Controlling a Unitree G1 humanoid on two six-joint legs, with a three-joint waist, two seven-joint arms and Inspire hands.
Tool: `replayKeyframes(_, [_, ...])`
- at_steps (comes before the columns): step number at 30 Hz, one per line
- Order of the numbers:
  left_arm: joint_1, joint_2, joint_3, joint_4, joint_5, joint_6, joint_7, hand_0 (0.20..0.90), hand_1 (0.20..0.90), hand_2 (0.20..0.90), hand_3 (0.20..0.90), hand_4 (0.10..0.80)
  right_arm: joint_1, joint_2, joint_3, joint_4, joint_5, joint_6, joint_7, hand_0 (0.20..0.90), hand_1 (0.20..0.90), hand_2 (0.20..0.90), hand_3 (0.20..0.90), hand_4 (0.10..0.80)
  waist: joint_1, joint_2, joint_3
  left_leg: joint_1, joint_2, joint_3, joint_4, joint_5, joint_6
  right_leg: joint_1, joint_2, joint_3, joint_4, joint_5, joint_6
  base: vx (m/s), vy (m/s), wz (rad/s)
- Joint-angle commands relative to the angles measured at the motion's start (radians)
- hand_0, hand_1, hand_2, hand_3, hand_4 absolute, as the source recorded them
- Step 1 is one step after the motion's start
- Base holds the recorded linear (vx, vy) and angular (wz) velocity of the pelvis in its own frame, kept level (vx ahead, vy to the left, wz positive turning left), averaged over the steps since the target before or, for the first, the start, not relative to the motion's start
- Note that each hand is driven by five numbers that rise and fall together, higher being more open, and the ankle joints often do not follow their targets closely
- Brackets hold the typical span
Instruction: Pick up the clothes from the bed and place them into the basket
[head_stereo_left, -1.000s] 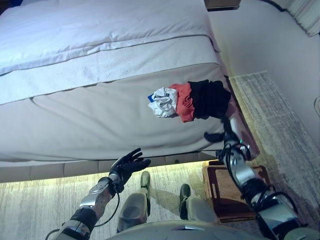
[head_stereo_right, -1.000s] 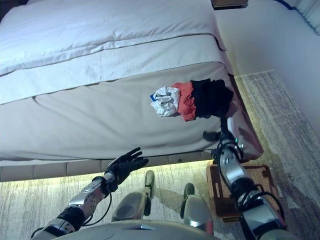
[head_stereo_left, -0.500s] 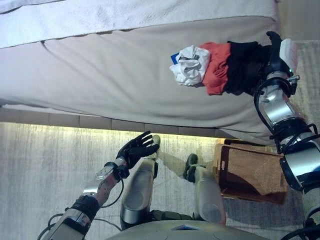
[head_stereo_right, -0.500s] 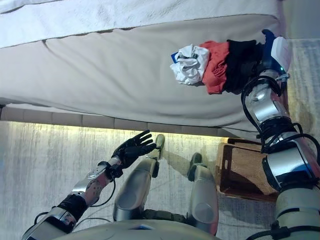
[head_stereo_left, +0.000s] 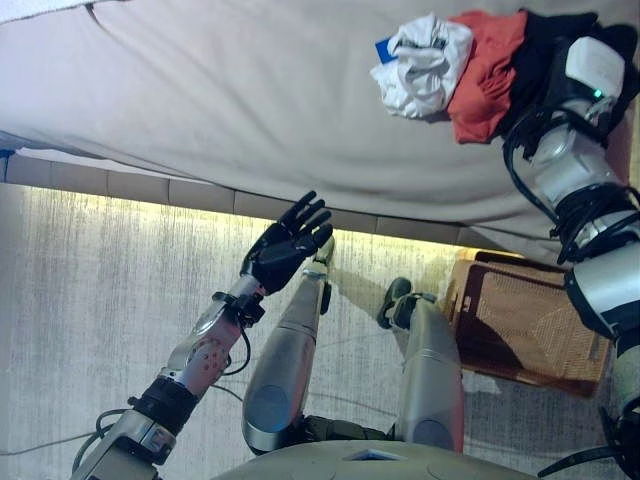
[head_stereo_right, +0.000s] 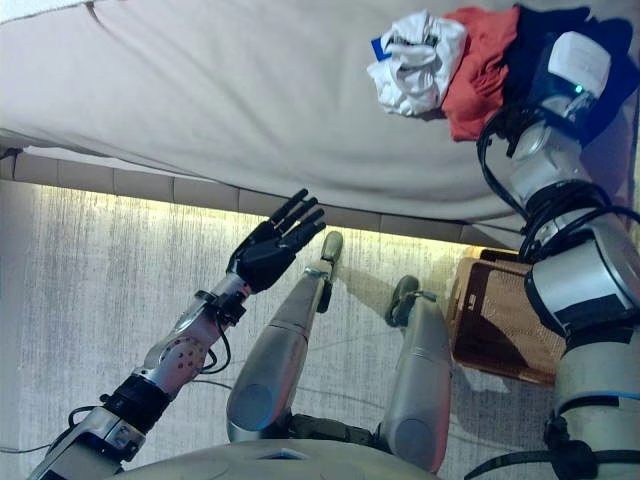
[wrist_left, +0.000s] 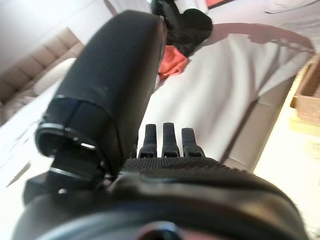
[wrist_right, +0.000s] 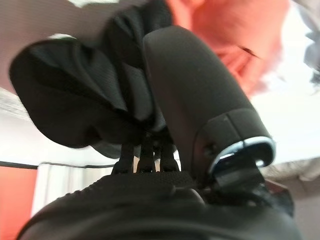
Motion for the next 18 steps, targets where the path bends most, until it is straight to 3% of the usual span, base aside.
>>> replayKeyframes(1, [0.046,-0.005,0.063,-0.166,-0.109,-0.086,-0.029,0.9,0.9,0.9,0.9,0.8,-0.154,-0.185,0.113,0.003,-0.087,0.084,-0.003,0.9,0.9,0.9,0.9,0.8,0.011,0.032,-0.041,-0.07,-0.003,0.042,0.369,-0.306,0.075,-0.049,0.046,0.039,-0.009,0.054,0.001,-0.016,-0.088,0.02])
replayKeyframes(11, [0.086,0.036,0.14,-0.264,-0.199,-0.079,-0.061,0.9,0.9,0.9,0.9,0.8,-0.259,-0.262,0.263,0.092,-0.184,0.208,0.108,0.9,0.9,0.9,0.9,0.8,0.031,0.036,-0.041,-0.226,0.003,0.051,0.458,-0.315,0.083,-0.203,0.055,0.013,0.093,0.043,-0.003,-0.012,-0.101,0.03])
replayKeyframes(15, [0.085,0.068,0.157,-0.267,-0.204,-0.057,-0.059,0.9,0.9,0.9,0.9,0.8,-0.283,-0.282,0.271,0.081,-0.074,0.147,0.108,0.9,0.9,0.9,0.9,0.8,0.033,0.033,-0.041,-0.255,0.0,0.051,0.483,-0.32,0.084,-0.23,0.054,0.005,0.117,0.043,-0.003,-0.017,-0.091,0.06])
replayKeyframes(16, [0.089,0.072,0.162,-0.264,-0.207,-0.057,-0.064,0.9,0.9,0.9,0.9,0.8,-0.283,-0.284,0.267,0.075,-0.048,0.121,0.107,0.775,0.775,0.775,0.755,0.655,0.033,0.032,-0.041,-0.257,0.001,0.051,0.488,-0.321,0.083,-0.232,0.054,0.004,0.12,0.043,-0.002,-0.005,-0.043,0.05])
replayKeyframes(17, [0.091,0.077,0.167,-0.265,-0.209,-0.056,-0.062,0.9,0.9,0.9,0.9,0.8,-0.286,-0.286,0.268,0.061,-0.011,0.103,0.128,0.564,0.564,0.564,0.507,0.407,0.033,0.029,-0.041,-0.254,0.001,0.051,0.488,-0.321,0.082,-0.229,0.054,0.002,0.12,0.041,-0.004,-0.005,-0.029,0.05])
replayKeyframes(18, [0.092,0.079,0.17,-0.264,-0.213,-0.058,-0.064,0.9,0.9,0.9,0.9,0.8,-0.284,-0.286,0.264,0.056,0.025,0.09,0.129,0.498,0.498,0.498,0.431,0.331,0.032,0.029,-0.041,-0.254,0.002,0.051,0.491,-0.319,0.082,-0.228,0.054,0.0,0.12,0.041,-0.005,0.0,0.0,0.0])
